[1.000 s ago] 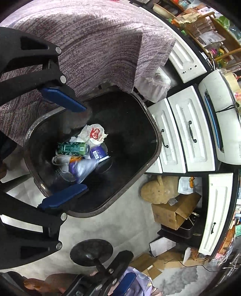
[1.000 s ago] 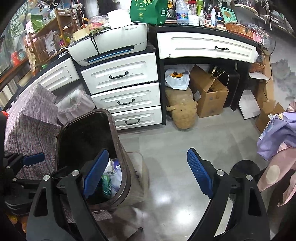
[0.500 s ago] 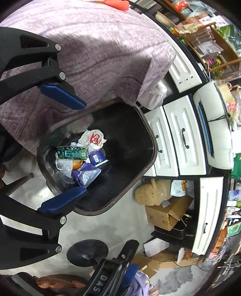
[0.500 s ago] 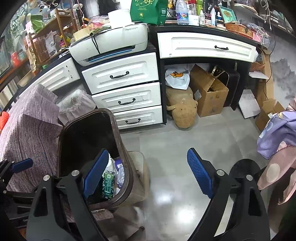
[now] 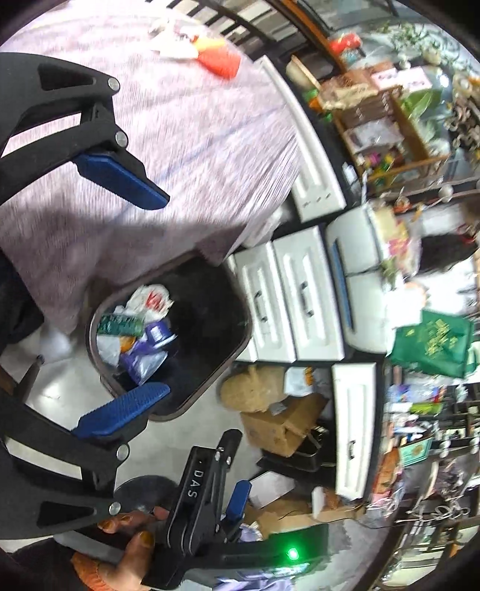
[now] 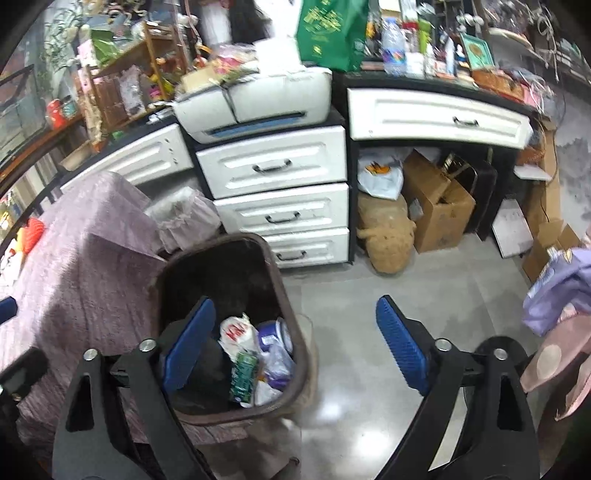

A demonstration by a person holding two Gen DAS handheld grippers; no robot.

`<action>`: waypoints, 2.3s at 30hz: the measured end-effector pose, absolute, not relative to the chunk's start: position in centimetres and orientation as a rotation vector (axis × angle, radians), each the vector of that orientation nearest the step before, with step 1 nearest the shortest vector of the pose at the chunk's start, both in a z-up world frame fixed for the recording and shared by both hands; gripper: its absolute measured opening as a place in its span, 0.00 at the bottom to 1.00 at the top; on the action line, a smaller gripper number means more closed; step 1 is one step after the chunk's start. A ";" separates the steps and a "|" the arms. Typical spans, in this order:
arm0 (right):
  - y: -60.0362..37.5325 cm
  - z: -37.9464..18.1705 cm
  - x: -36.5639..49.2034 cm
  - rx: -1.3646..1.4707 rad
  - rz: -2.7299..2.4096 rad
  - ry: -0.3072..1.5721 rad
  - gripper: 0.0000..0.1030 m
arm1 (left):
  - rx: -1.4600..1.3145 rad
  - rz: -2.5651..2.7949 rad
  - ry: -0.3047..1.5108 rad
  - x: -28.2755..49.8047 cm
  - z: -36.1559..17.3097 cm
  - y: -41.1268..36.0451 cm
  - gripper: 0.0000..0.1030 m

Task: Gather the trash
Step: 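Move both grippers back over the table toward the plastic bags, then grasp the white plastic bag with the left gripper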

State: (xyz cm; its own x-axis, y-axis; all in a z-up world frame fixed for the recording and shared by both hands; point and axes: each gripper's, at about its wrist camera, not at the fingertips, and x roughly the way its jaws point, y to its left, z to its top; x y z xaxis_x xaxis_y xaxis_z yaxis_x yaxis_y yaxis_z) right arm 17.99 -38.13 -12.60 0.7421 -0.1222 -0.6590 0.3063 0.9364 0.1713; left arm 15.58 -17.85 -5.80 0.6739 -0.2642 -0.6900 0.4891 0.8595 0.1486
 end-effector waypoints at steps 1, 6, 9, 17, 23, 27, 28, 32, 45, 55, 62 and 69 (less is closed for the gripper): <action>-37.7 -12.2 18.2 0.273 -0.226 0.693 0.87 | 0.334 -0.421 0.701 15.5 -5.2 -17.1 0.93; -33.7 -10.0 19.6 0.207 -0.123 0.657 0.88 | 0.318 -0.330 0.678 16.1 -3.3 -13.0 0.94; -30.6 -9.0 20.8 0.166 -0.042 0.649 0.88 | 0.330 -0.256 0.656 16.2 -2.4 -10.4 0.95; -23.1 -7.2 23.6 0.105 0.145 0.651 0.88 | 0.284 -0.107 0.681 17.5 -1.9 -2.5 0.95; -17.3 -6.5 24.9 0.063 0.300 0.671 0.88 | 0.206 -0.013 0.743 19.4 -2.2 4.0 0.95; -13.6 -5.9 25.7 0.030 0.361 0.671 0.88 | 0.115 0.075 0.795 22.0 -2.5 9.3 0.95; -12.8 -5.8 25.9 0.023 0.376 0.671 0.88 | 0.103 0.095 0.804 22.7 -2.5 10.3 0.95; -10.0 -5.4 26.5 -0.014 0.418 0.672 0.88 | 0.032 0.157 0.832 25.4 -2.8 14.5 0.95; -6.3 -5.5 29.0 -0.059 0.446 0.703 0.88 | 0.028 0.246 0.821 32.9 -5.4 18.9 0.93; -4.0 -5.5 31.0 -0.078 0.466 0.722 0.88 | -0.045 0.264 0.891 36.0 -7.3 20.3 0.60; -2.5 -5.6 32.0 -0.096 0.473 0.719 0.88 | -0.220 0.258 0.872 34.2 -6.7 23.1 0.15; 0.4 -5.0 34.4 -0.058 0.522 0.729 0.88 | -0.257 0.261 0.786 32.7 -4.6 23.8 0.12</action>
State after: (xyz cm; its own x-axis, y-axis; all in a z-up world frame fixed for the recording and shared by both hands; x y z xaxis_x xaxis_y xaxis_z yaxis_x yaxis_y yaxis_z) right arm 34.41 0.37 -4.96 0.6240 0.4349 -0.6492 -0.4744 0.8710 0.1275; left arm 32.68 23.81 -4.61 0.6783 0.1346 -0.7224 -0.3243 0.9370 -0.1300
